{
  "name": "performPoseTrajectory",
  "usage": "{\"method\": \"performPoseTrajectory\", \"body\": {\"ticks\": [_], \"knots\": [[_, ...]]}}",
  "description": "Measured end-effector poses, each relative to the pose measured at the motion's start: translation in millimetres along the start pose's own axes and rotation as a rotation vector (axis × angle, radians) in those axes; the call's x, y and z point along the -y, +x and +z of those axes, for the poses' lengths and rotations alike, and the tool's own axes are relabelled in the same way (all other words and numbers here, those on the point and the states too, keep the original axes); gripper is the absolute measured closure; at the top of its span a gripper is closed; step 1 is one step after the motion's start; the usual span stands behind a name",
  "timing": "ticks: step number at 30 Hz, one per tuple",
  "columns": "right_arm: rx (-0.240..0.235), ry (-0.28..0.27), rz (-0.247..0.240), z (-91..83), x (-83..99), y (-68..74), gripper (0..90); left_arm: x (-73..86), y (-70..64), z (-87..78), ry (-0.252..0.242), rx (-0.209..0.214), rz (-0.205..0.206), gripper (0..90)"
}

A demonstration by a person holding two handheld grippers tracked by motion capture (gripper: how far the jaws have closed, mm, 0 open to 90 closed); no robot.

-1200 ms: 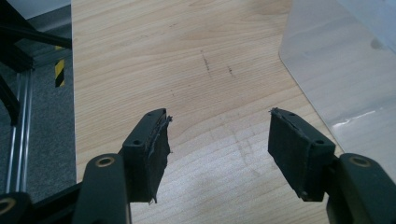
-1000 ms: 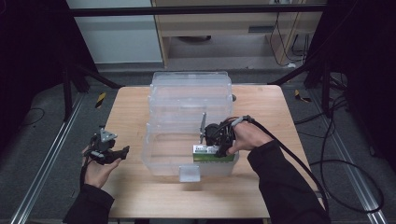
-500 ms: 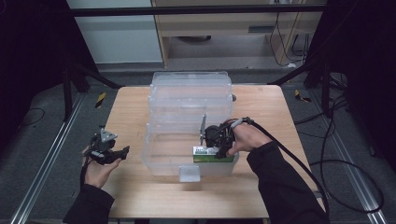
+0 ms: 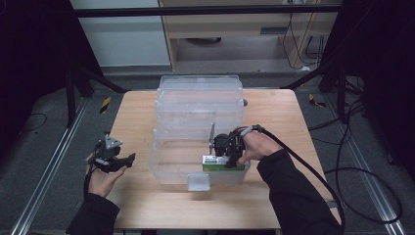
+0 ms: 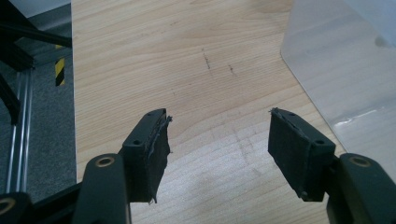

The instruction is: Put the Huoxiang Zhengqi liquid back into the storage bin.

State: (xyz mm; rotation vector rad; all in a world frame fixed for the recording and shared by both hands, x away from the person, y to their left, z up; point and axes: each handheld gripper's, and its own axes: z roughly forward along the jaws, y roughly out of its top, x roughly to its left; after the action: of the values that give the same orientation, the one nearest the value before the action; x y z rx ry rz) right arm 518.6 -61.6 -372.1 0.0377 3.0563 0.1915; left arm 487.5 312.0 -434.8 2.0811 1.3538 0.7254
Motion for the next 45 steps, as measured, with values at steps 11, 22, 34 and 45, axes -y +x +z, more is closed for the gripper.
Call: {"method": "performPoseTrajectory", "body": {"ticks": [11,22,34,45], "knots": [[0.002,-0.011,0.015,-12.0,2.1,0.7,63.7,-0.3,-1.2,0.3,0.000,0.001,0.001,37.5],[0.028,-0.075,0.066,-31.7,5.9,-0.4,60.3,-0.4,-0.5,-0.3,-0.002,0.005,-0.001,37.5],[0.022,-0.146,0.119,-44.4,1.5,9.0,56.4,-1.0,-0.2,-2.1,-0.006,0.004,0.001,37.6],[0.009,-0.179,0.113,-38.6,-6.1,19.4,53.8,-1.8,-0.7,-3.7,-0.013,0.005,0.001,37.6]]}}
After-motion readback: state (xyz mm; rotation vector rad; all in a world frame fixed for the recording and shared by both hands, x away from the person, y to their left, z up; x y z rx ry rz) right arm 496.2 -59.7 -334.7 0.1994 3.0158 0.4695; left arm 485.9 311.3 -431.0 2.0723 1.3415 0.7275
